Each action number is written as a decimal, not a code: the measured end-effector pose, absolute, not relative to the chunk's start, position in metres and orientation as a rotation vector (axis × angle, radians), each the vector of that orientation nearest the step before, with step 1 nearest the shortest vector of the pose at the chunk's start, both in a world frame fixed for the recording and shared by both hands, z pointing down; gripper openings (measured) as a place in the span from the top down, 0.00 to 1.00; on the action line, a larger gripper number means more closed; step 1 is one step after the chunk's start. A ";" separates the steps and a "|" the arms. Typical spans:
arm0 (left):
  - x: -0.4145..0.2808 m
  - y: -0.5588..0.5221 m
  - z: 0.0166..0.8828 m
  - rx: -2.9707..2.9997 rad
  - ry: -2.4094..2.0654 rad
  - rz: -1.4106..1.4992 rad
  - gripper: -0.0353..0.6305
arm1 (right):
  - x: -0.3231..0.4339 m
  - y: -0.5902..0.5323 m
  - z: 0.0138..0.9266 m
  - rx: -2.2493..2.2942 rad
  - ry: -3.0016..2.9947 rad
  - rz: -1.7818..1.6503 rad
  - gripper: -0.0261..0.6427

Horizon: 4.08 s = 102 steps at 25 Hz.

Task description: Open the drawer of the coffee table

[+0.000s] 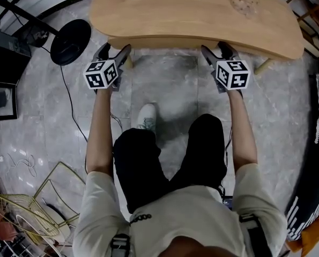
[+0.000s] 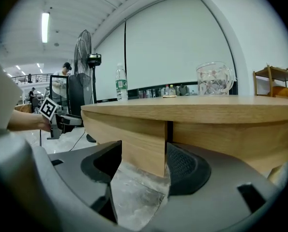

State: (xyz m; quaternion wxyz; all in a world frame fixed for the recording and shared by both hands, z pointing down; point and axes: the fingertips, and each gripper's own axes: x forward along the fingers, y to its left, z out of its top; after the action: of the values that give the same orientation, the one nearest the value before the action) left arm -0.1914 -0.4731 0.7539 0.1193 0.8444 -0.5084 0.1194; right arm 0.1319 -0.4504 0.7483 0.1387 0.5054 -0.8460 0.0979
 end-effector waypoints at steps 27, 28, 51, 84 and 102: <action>-0.195 -0.474 0.767 2.440 -1.462 0.337 0.43 | 0.131 -0.454 0.756 1.456 -2.448 0.244 0.55; -0.196 -0.474 0.767 2.440 -1.462 0.345 0.43 | 0.131 -0.453 0.756 1.453 -2.449 0.248 0.56; -0.200 -0.439 0.762 2.395 -1.450 0.340 0.49 | 0.138 -0.420 0.747 1.472 -2.441 0.294 0.62; -0.205 -0.339 0.760 2.330 -1.407 0.306 0.50 | 0.135 -0.328 0.748 1.416 -2.399 0.360 0.62; -0.205 -0.306 0.761 2.325 -1.395 0.284 0.50 | 0.135 -0.294 0.748 1.398 -2.409 0.369 0.62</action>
State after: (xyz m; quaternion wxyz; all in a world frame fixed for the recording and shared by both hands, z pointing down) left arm -0.2053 -0.3058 0.7606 0.2060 0.8346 -0.5007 0.1019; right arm 0.1349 -0.2943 0.7480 0.1652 0.4907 -0.8457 0.1294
